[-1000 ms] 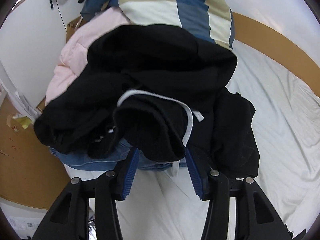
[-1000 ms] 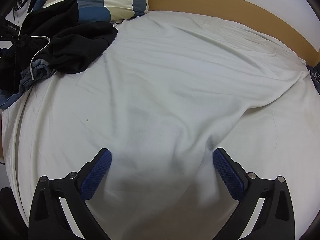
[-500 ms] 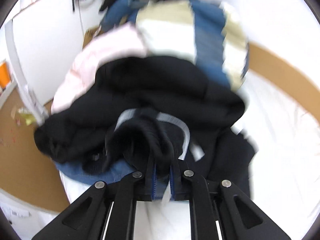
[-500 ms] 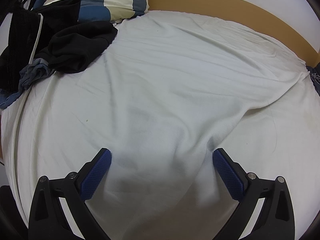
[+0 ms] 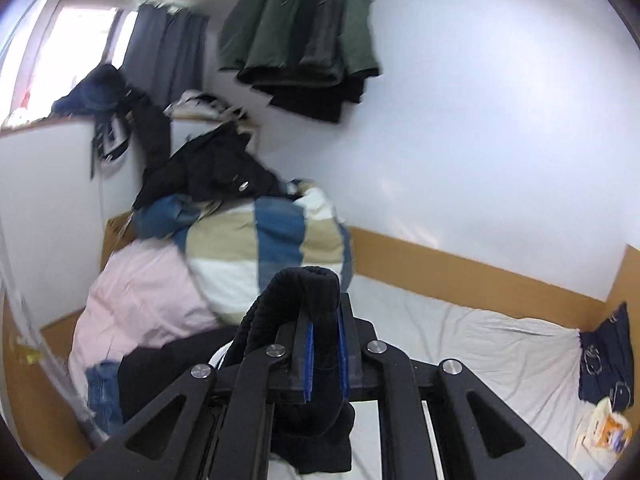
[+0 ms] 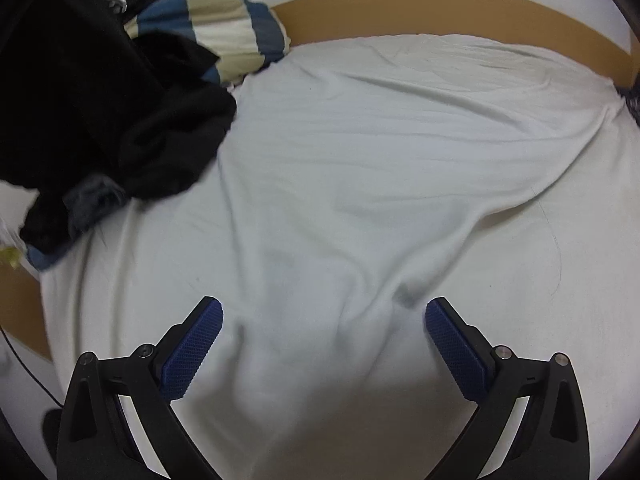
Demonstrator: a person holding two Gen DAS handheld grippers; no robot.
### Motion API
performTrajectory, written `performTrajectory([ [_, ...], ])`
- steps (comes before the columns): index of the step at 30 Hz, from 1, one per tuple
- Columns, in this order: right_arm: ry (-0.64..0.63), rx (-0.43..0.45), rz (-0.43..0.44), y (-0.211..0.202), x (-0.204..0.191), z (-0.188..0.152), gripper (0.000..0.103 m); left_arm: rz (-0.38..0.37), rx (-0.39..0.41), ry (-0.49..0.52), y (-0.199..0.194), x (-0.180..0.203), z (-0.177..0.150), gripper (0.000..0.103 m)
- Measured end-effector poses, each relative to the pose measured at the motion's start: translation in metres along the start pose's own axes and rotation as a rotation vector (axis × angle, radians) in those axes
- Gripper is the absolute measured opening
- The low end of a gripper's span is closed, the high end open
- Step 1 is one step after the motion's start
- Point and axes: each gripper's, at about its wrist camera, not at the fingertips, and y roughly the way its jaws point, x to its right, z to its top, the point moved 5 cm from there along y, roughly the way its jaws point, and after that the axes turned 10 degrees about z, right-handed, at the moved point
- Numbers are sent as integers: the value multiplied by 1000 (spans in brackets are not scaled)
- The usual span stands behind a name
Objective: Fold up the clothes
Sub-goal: 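Grasp the black sweatpants waistband with the left gripper and lift, then pull the black sweatpants onto the open sheet with the left gripper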
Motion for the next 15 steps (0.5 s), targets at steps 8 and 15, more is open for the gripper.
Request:
performTrajectory([
  [8,86,309,311,-95,12,35,103,-205,-74,203,-28,71,-36,11],
  [15,-147,387,264,-136,-7,40,103,-340,-321,381,26,148,-182,12],
])
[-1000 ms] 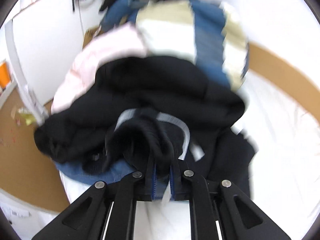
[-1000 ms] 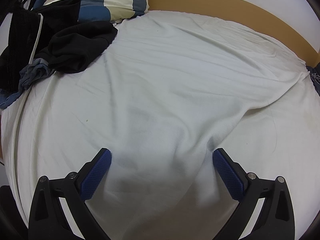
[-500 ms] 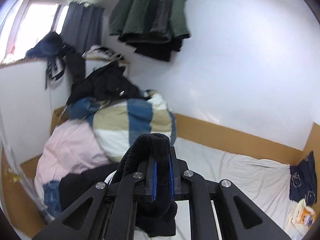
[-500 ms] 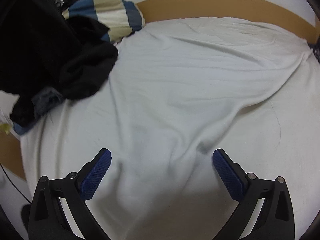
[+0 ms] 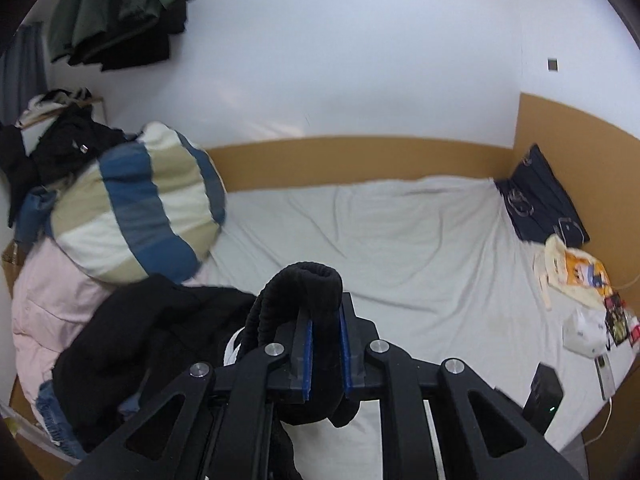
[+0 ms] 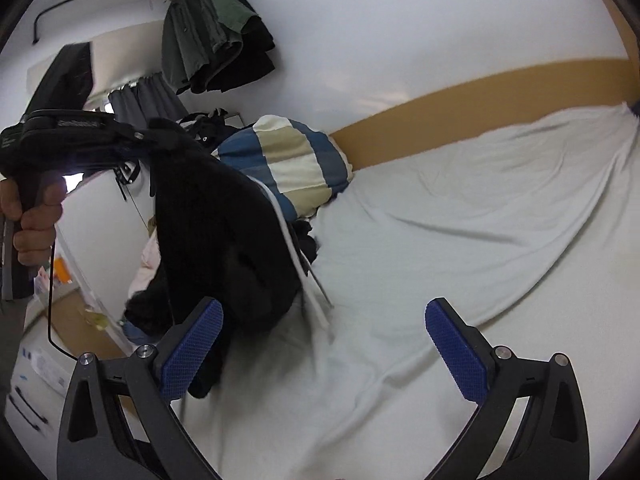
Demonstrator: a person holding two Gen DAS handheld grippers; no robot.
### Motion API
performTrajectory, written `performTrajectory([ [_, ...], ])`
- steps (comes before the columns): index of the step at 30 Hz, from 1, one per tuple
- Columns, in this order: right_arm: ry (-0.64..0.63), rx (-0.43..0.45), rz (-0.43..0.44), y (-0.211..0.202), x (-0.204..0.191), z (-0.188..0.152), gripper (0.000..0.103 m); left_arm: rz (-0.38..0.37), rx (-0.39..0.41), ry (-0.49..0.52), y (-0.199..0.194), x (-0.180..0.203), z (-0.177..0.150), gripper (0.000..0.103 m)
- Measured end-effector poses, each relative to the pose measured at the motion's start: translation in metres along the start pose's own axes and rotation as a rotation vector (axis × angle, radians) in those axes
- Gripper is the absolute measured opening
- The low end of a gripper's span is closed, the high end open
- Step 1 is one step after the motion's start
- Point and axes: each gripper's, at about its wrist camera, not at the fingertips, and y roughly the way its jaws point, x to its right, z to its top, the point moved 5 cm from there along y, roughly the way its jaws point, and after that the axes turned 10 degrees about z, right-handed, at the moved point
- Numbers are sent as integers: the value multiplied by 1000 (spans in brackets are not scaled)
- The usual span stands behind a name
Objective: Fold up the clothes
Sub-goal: 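Pull the black sweatpants onto the open sheet with the left gripper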
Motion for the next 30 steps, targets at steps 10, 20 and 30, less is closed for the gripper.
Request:
performTrajectory([
  [10,41,-353,-255,42,66,-44,103,-101,-255,231,119,144,-78,25],
  [20,-6,-401,-231,88,74,-49,103,-241,-289,269,82,163,-101,55],
  [30,-108,-316,-268,104,62,-35,103,66,-202,203,60,26,-181,59],
])
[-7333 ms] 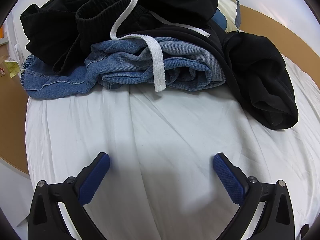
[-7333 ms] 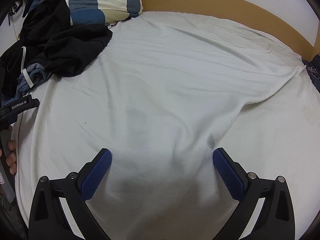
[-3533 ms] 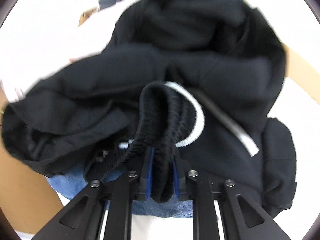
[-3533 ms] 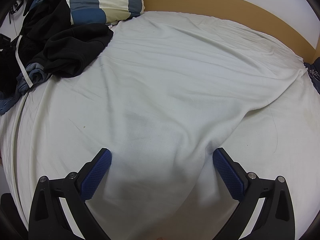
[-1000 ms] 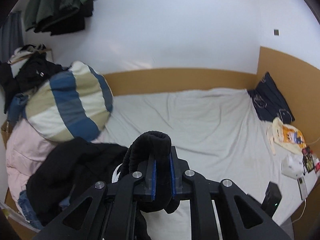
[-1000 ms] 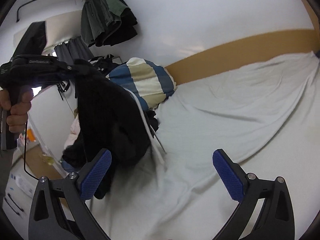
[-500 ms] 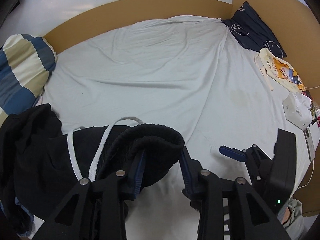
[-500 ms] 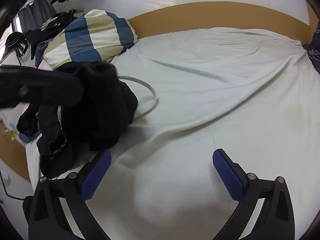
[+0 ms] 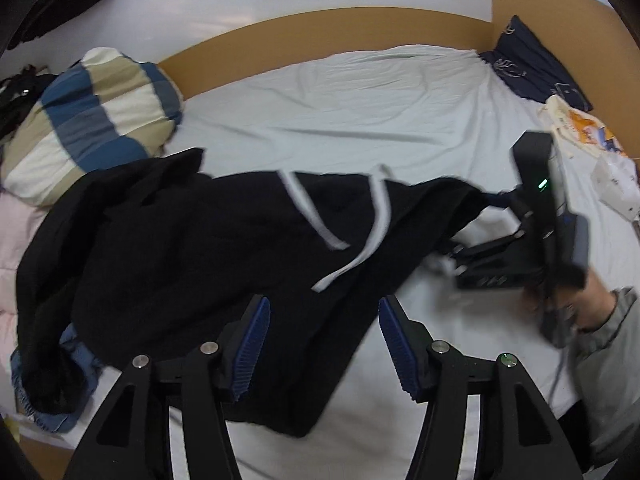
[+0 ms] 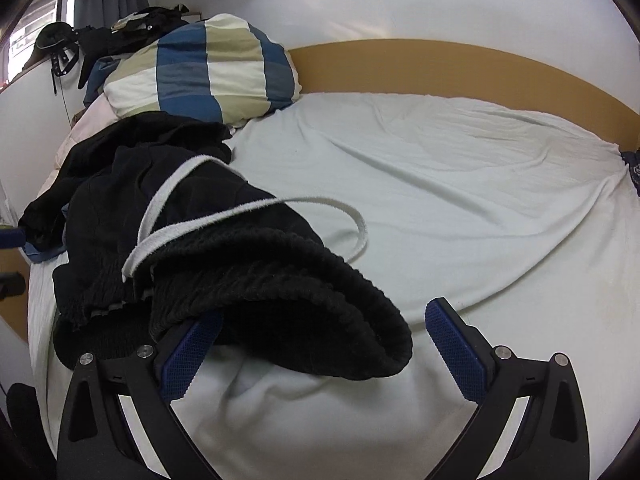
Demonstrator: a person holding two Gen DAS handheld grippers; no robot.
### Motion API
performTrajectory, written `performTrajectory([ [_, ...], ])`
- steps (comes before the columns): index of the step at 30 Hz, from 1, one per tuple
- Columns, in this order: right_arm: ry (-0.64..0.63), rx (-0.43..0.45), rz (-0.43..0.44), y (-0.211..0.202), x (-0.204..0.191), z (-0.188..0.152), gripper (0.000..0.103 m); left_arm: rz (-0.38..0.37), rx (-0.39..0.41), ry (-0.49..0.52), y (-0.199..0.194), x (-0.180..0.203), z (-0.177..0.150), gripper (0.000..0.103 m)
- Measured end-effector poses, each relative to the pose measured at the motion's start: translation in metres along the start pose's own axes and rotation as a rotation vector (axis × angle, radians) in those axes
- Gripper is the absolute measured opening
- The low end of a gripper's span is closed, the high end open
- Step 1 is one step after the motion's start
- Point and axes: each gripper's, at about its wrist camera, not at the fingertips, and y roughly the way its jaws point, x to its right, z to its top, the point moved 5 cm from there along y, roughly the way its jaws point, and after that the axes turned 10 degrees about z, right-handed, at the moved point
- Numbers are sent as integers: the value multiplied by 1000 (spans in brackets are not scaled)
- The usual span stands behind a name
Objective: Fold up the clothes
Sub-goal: 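Pull the black sweatpants onto the open sheet with the left gripper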
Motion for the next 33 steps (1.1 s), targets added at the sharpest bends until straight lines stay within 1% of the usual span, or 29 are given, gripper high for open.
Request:
performTrajectory([
  [1,-2,2,4,0,0,2,103,37,18,5,-1,-12,-15,59],
  [2,-2,0,9,2,-1,3,103,57,28,16,-1,-21,-30,61],
  [4,-1,-2,20,4,-1,5,103,67,22,51,3,-32,-56,62],
  [7,5,2,43,7,-1,8,103,78,-14,144,20,-25,-84,62],
  [10,17,-1,77,9,-2,9,99,108,-27,230,35,-15,-97,62],
  [11,22,-3,90,8,-2,8,95,110,-33,246,40,-11,-98,62],
  [13,30,3,101,6,-2,8,86,94,-47,270,50,-2,-98,62],
  [15,37,9,97,7,-2,10,81,86,-53,310,59,6,-99,63],
  [17,34,10,96,7,-3,11,81,61,-38,309,62,6,-94,63],
  [19,29,9,91,8,-5,12,81,-2,-54,286,65,0,-94,63],
  [20,27,10,92,8,-6,12,81,-46,-72,296,64,-2,-96,63],
  [21,30,13,94,8,-6,12,81,-86,-94,324,62,-3,-101,63],
  [22,39,15,99,8,-6,13,81,-103,-107,363,59,-3,-106,63],
  [23,48,16,105,8,-5,13,81,-102,-108,406,56,-3,-110,63],
  [25,70,15,116,8,-4,11,81,-79,-89,480,54,-2,-113,63],
  [28,81,8,117,7,-3,8,82,11,-41,570,64,4,-106,64],
  [30,81,11,112,4,-2,5,83,47,8,621,71,10,-98,68],
  [31,80,14,109,3,-2,5,84,62,33,652,74,13,-94,72],
  [32,79,16,107,2,-2,5,84,77,48,686,76,15,-91,80],
  [33,78,19,106,1,-2,5,84,86,58,715,78,15,-88,83],
])
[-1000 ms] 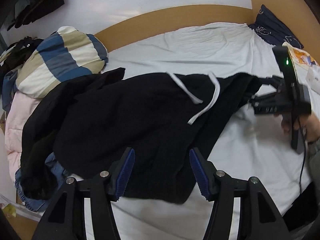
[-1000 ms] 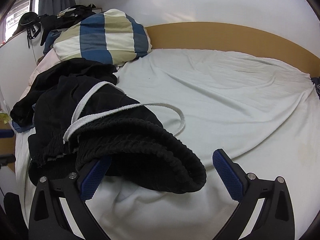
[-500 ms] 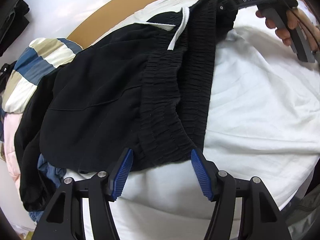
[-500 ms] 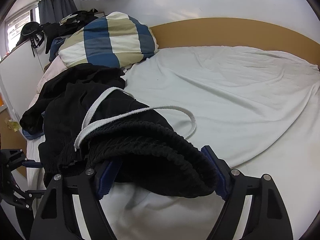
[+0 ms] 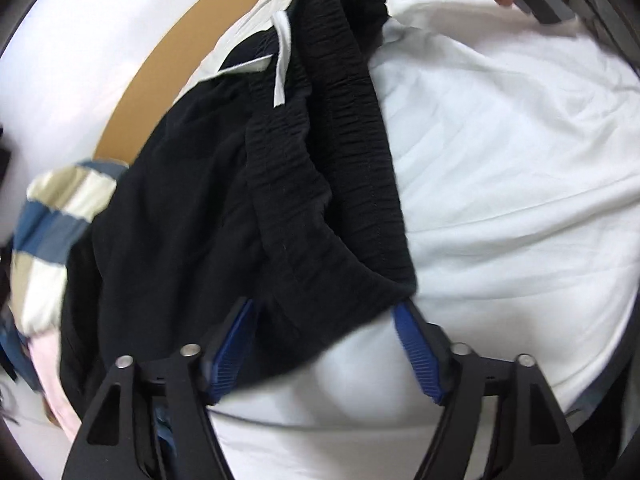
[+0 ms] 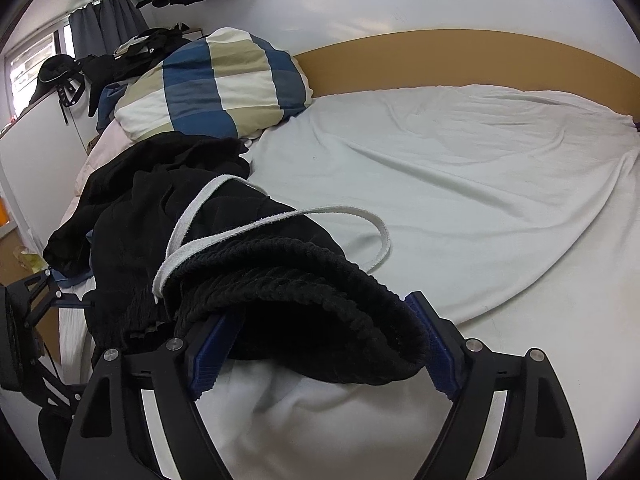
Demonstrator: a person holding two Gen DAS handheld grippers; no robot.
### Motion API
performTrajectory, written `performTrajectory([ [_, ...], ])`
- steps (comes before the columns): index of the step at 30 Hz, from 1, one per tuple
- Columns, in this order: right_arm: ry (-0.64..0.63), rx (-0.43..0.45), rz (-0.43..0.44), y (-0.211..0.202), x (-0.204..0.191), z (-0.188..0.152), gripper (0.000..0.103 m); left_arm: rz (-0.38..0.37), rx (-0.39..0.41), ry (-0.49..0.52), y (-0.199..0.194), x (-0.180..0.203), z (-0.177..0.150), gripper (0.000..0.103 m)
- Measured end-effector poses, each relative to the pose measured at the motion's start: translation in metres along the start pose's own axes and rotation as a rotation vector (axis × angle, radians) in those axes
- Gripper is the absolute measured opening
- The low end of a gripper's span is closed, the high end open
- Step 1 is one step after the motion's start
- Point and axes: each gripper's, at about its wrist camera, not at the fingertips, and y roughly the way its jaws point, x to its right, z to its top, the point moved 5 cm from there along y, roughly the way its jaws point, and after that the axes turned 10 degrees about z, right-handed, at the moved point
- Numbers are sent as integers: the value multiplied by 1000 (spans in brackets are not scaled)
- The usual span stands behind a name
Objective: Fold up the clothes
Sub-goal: 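Pull the black sweatpants onto the open sheet with the left gripper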
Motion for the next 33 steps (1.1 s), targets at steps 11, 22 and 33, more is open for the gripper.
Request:
performTrajectory([
  [11,-24,17,-18,5,-2,4,86,62,9,-114,12,-10,16,91],
  [22,-23,44,-45,7,4,4,101,-123,53,-274,15,-27,22,42],
  [33,-9,84,-41,6,2,4,103,-53,175,-689,-3,-116,24,33],
])
